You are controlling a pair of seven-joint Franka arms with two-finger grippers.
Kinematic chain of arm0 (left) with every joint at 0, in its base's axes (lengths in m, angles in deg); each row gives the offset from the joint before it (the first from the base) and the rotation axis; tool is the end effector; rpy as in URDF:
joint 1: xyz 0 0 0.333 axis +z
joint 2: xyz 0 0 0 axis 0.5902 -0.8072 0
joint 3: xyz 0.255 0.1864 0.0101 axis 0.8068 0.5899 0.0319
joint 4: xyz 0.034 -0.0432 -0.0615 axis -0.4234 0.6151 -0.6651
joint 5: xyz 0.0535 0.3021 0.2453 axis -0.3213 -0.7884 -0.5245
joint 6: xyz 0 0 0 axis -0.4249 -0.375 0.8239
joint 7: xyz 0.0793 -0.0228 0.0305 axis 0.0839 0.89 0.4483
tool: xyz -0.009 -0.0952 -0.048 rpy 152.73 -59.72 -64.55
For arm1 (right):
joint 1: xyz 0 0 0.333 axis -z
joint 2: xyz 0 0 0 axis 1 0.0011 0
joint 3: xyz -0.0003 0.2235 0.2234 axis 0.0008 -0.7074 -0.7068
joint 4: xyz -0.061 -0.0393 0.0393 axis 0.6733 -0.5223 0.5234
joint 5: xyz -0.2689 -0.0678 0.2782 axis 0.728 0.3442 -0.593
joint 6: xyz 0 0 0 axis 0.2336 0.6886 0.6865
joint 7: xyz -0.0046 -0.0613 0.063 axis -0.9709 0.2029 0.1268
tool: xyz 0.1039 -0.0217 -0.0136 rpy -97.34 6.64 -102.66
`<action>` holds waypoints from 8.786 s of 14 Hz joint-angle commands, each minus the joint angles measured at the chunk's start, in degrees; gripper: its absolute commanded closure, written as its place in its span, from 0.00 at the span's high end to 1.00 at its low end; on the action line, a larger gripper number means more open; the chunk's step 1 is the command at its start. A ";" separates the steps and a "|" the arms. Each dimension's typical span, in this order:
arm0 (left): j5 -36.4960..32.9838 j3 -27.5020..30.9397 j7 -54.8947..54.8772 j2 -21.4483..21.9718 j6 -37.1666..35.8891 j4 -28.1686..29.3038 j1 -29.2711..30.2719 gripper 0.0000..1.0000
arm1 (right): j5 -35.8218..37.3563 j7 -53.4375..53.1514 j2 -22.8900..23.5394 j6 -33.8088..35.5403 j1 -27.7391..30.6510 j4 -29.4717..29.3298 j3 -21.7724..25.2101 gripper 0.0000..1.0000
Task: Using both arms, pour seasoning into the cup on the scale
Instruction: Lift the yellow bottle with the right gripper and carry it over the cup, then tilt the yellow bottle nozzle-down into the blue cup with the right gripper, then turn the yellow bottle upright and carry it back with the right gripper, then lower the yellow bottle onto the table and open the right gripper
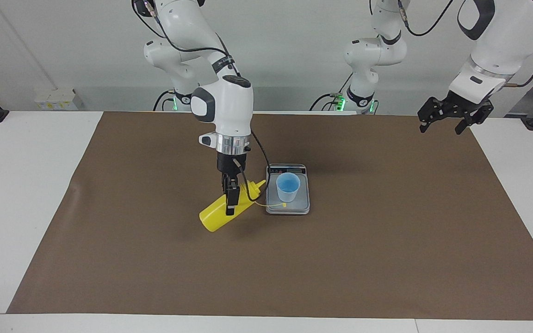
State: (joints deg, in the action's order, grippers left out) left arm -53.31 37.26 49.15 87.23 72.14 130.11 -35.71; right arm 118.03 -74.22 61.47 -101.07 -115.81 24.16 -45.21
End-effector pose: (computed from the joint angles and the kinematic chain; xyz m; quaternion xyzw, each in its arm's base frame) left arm 0.5542 -0.0382 0.6288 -0.9981 0.0614 0.0109 0.0002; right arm 0.6070 0.2728 0.4278 -0.7425 0.5914 -0.2824 0.1384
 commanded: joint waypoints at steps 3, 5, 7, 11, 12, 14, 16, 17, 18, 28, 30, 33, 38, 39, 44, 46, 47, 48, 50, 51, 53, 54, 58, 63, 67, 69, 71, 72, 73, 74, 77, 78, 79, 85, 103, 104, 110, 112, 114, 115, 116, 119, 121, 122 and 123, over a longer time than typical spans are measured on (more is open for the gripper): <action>-0.27 -0.29 0.59 -0.29 -0.69 -0.49 0.32 1.00 | 13.54 -5.59 2.62 -1.38 -0.58 -3.73 -0.14 0.00; -0.27 -0.29 0.59 -0.29 -0.69 -0.49 0.32 1.00 | 16.55 -6.56 3.67 -1.03 -3.12 -3.90 -0.06 0.00; -0.27 -0.29 0.59 -0.29 -0.69 -0.49 0.32 1.00 | 18.83 -6.74 4.29 -0.60 -3.83 -5.12 -0.14 0.00; -0.27 -0.29 0.59 -0.29 -0.69 -0.49 0.32 1.00 | 26.19 -10.67 6.83 3.34 -7.77 -5.66 0.12 0.00; -0.27 -0.29 0.59 -0.29 -0.61 -0.49 0.32 1.00 | 30.84 -13.39 7.36 4.75 -8.74 -5.66 -0.05 0.00; -0.27 -0.29 0.59 -0.29 -0.61 -0.49 0.32 1.00 | 36.14 -15.44 7.37 5.55 -9.01 -5.57 -0.14 0.00; -0.27 -0.29 0.50 -0.29 -0.52 -0.49 0.32 1.00 | 36.51 -15.52 7.19 7.14 -9.89 -5.66 -0.14 0.00; -0.27 -0.38 0.58 -0.29 -0.43 -0.49 0.32 1.00 | 36.51 -15.44 7.19 7.32 -10.16 -5.57 -0.14 0.00; -0.27 -0.29 0.59 -0.29 -0.34 -0.49 0.32 1.00 | 36.77 -15.44 7.19 7.32 -10.33 -5.57 -0.14 0.00; -0.27 -0.38 0.59 -0.29 -0.25 -0.49 0.32 1.00 | 46.34 -15.44 6.49 8.46 -10.95 -4.87 -0.23 0.00; -0.27 -0.29 0.59 -0.29 -0.34 -0.40 0.23 1.00 | 47.41 -15.44 6.23 8.64 -11.65 -4.61 -0.23 0.00; -0.27 -0.38 0.59 -0.29 -0.25 -0.40 0.23 1.00 | 51.61 -15.44 5.88 8.64 -12.18 -3.82 -0.23 0.00; -0.27 -0.29 0.59 -0.29 -0.25 -0.48 0.23 1.00 | 53.21 -15.53 5.70 8.73 -12.18 -3.64 -0.23 0.00; -0.27 -0.38 0.59 -0.29 -0.25 -0.40 0.23 1.00 | 53.30 -15.61 5.70 8.72 -12.01 -3.73 -0.23 0.00; -0.27 -0.38 0.50 -0.29 -0.25 -0.40 0.23 1.00 | 50.41 -14.91 2.81 5.83 -10.08 -3.81 -0.32 0.00; -0.27 -0.38 0.50 -0.29 -0.25 -0.40 0.23 1.00 | 44.37 -14.82 1.92 4.43 -8.67 -3.90 -0.32 0.00; -0.27 -0.29 0.50 -0.29 -0.25 -0.40 0.23 1.00 | 41.03 -14.82 1.40 4.16 -7.80 -3.90 -0.32 0.00; -0.27 -0.29 0.50 -0.29 -0.25 -0.40 0.23 1.00 | 36.82 -14.74 0.96 4.15 -7.09 -3.90 -0.32 0.00; -0.27 -0.29 0.50 -0.29 -0.25 -0.48 0.23 1.00 | 25.32 -12.20 -0.10 4.15 -5.51 -3.99 -0.32 0.00; -0.27 -0.29 0.50 -0.29 -0.25 -0.40 0.23 1.00 | 20.13 -10.62 -0.45 4.15 -4.46 -4.16 -0.32 0.00; -0.27 -0.38 0.50 -0.29 -0.25 -0.40 0.23 1.00 | 9.49 -8.94 -1.16 4.24 -2.35 -4.25 -0.32 0.00; -0.27 -0.29 0.50 -0.29 -0.25 -0.40 0.23 1.00 | 5.61 -8.32 -1.16 4.24 -1.55 -4.25 -0.23 0.00; -0.27 -0.29 0.50 -0.29 -0.25 -0.40 0.23 1.00 | -6.95 -3.68 -1.16 5.03 2.31 -3.99 -0.32 0.00; -0.27 -0.38 0.41 -0.29 -0.25 -0.48 0.23 1.00 | -24.91 18.00 -1.68 12.83 7.15 -3.99 -0.32 0.00; -0.27 -0.29 0.41 -0.29 -0.25 -0.40 0.23 1.00 | -28.97 35.24 -3.09 18.82 9.17 -1.98 -0.23 0.00; -0.27 -0.29 0.41 -0.29 -0.25 -0.40 0.23 1.00 | -28.97 42.01 -3.97 18.83 9.97 -0.04 -0.23 0.00; -0.27 -0.29 0.50 -0.21 -0.25 -0.31 0.15 1.00 | -29.06 48.43 -4.67 19.27 11.63 1.63 -0.32 0.00; -0.27 -0.29 0.58 -0.21 -0.25 -0.22 0.15 1.00 | -30.10 50.98 -4.85 20.23 12.07 1.90 -0.23 0.00; -0.27 -0.29 0.59 -0.21 -0.25 -0.13 0.15 1.00 | -32.46 53.01 -4.85 21.28 13.12 1.90 -0.32 0.00; -0.27 -0.29 0.59 -0.12 -0.25 -0.13 0.06 1.00 | -38.05 53.81 -4.85 22.34 15.05 1.55 -0.32 0.00; -0.27 -0.29 0.59 -0.12 -0.25 -0.13 0.06 1.00 | -47.85 65.30 -4.94 26.55 20.76 1.72 -0.23 0.00; -0.27 -0.29 0.59 -0.12 -0.25 -0.13 0.06 1.00 | -49.34 65.68 -4.94 27.70 22.17 1.72 -0.32 0.00; -0.27 -0.29 0.59 -0.12 -0.25 -0.13 0.06 1.00 | -51.62 65.95 -5.02 29.10 23.05 1.72 -0.23 0.00; -0.27 -0.38 0.59 -0.12 -0.25 -0.13 0.06 1.00 | -60.77 78.94 -5.20 41.15 34.30 2.95 -0.14 0.00; -0.27 -0.29 0.41 -0.12 -0.25 -0.13 0.06 1.00 | -69.31 89.50 -3.71 35.19 43.10 9.20 0.38 1.00; -0.27 -0.29 0.41 -0.12 -0.25 -0.13 0.06 1.00 | -68.88 90.72 -4.23 33.53 43.10 8.85 0.47 1.00; -0.27 -0.38 0.41 0.06 0.18 0.22 0.06 1.00 | -57.49 101.53 -6.34 30.34 42.93 6.57 0.65 1.00; -0.27 -0.29 0.15 0.06 0.18 0.22 0.06 1.00 | -52.28 104.78 -6.52 30.43 42.84 4.28 0.56 1.00; -0.27 -0.38 -0.20 0.06 0.19 0.22 0.15 1.00 | -50.94 107.60 -6.96 30.43 42.84 2.96 0.56 1.00; -0.27 -0.38 -0.55 0.06 0.19 0.22 0.23 1.00 | -50.85 108.65 -7.48 30.69 42.49 2.43 0.56 1.00; -0.27 -0.38 -0.73 0.06 0.62 0.22 0.15 1.00 | -50.50 109.27 -8.53 30.78 42.14 2.25 0.56 1.00; -0.27 -0.38 -0.73 0.06 0.54 0.13 0.23 1.00 | -46.30 110.07 -11.96 31.40 39.16 2.43 0.12 1.00; -0.27 -0.38 -0.82 0.06 0.45 0.22 0.41 1.00 | -41.91 110.16 -14.07 32.71 35.47 2.51 0.12 1.00; -0.27 -0.38 -0.82 0.06 0.36 0.22 0.41 1.00 | -39.89 110.16 -15.03 33.85 33.72 2.51 0.12 1.00; -0.27 -0.38 -0.82 0.06 0.45 0.22 0.41 1.00 | -38.39 110.16 -15.83 35.08 31.87 2.51 0.03 1.00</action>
State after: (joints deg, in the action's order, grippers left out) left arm -53.31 37.11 48.98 87.23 72.28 130.20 -35.71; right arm 76.32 34.88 47.96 -67.90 -81.36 25.88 -45.05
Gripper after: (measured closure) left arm 0.000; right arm 0.000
